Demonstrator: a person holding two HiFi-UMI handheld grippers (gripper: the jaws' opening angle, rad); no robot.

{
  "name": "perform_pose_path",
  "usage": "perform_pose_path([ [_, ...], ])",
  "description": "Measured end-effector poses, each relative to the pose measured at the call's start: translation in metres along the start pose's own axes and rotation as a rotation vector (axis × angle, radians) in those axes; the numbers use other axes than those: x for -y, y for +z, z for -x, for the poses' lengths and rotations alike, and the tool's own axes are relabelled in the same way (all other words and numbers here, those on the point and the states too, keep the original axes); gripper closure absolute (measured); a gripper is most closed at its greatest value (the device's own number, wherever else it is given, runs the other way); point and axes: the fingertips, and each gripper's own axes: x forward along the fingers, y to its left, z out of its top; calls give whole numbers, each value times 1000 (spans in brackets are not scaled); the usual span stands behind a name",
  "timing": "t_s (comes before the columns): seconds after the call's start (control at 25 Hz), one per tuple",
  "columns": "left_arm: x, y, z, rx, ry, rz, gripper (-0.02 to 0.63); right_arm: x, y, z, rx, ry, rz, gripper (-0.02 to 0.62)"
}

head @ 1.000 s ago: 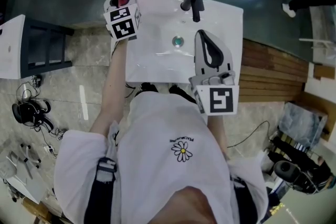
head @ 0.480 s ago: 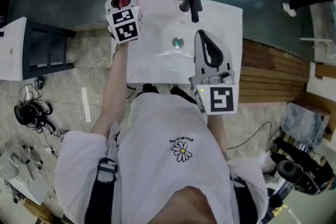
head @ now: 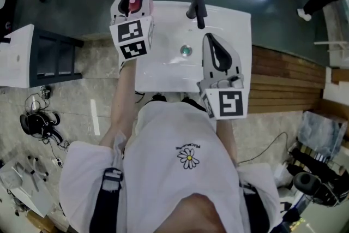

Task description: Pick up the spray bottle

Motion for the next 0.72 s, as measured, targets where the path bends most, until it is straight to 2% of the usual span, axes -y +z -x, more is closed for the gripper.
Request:
perform_pose_path([
  [0.28, 32, 52, 50, 87, -42, -26, 442, 11, 21, 7, 58, -21, 11, 566],
  [0.48, 53, 80, 89, 156, -58, -99, 442, 17, 30, 9, 89, -30, 8, 566],
  [0.72, 61, 105, 130, 223, -43, -19, 442, 20, 37, 6, 118, -26, 21, 566],
])
